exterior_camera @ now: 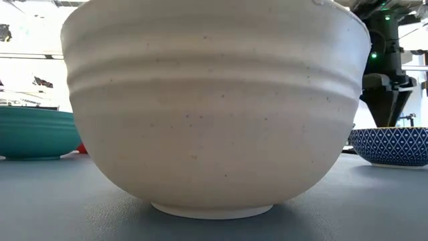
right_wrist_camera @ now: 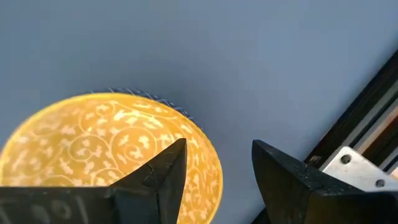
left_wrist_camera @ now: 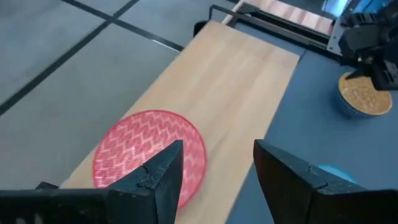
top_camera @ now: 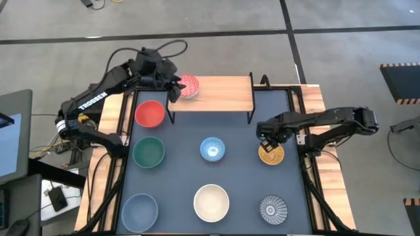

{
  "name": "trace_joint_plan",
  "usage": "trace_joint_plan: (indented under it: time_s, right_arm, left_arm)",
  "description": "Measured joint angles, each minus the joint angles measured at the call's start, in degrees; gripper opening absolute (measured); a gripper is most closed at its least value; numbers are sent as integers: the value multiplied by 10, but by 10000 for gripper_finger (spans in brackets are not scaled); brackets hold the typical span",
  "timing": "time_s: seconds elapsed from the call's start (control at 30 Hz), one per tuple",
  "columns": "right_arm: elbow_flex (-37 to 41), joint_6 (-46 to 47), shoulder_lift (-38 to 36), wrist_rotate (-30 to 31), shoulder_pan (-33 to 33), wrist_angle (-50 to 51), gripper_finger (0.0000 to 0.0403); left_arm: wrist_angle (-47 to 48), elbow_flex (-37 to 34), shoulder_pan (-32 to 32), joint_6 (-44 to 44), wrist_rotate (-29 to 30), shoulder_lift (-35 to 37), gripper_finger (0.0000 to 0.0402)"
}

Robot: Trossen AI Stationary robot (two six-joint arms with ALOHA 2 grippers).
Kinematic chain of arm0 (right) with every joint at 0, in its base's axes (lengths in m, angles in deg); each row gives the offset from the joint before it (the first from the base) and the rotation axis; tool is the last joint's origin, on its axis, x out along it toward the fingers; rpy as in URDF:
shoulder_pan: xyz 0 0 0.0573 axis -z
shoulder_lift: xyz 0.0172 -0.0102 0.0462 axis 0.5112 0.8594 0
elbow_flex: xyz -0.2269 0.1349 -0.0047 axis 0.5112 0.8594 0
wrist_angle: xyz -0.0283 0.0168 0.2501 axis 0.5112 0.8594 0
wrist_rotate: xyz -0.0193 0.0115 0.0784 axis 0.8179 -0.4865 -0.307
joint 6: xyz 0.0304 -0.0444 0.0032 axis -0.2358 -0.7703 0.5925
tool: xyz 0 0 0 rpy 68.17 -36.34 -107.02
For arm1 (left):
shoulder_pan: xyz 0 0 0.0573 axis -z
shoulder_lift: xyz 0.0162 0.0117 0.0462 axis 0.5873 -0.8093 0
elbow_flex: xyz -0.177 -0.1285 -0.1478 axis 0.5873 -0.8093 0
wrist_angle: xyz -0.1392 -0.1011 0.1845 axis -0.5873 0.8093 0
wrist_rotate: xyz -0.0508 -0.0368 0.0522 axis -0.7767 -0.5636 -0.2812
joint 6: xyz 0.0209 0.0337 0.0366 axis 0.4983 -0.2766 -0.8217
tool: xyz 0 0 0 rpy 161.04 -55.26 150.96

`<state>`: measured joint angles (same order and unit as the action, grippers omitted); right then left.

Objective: Place and stack bowls onto a shelf
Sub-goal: Stack the yellow patterned bowl on the top of the red patterned bowl on the shelf

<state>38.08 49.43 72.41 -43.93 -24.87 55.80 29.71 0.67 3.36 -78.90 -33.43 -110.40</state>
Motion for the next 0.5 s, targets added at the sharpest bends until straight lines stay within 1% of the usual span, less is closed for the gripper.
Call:
trace_joint_plan:
  time_s: [0.1, 0.2, 0.33, 0.4, 0.5]
  right_arm:
    - [14, 1, -5, -9, -8, -10, 203]
    - [25, -6, -6, -18, -14, -22, 202]
    - [61, -8, -5, -34, -13, -68, 193]
    - [69, 0, -4, -36, -15, -80, 176]
    - [70, 13, -5, -36, -24, -84, 130]
  left_arm:
    - [0, -6, 28, 7, 30, -1, 179]
    - [1, -7, 50, 9, 44, -6, 179]
    - [0, -7, 70, 13, 60, -6, 179]
    - [1, -7, 76, 19, 75, -6, 179]
    - [7, -7, 80, 27, 84, -5, 179]
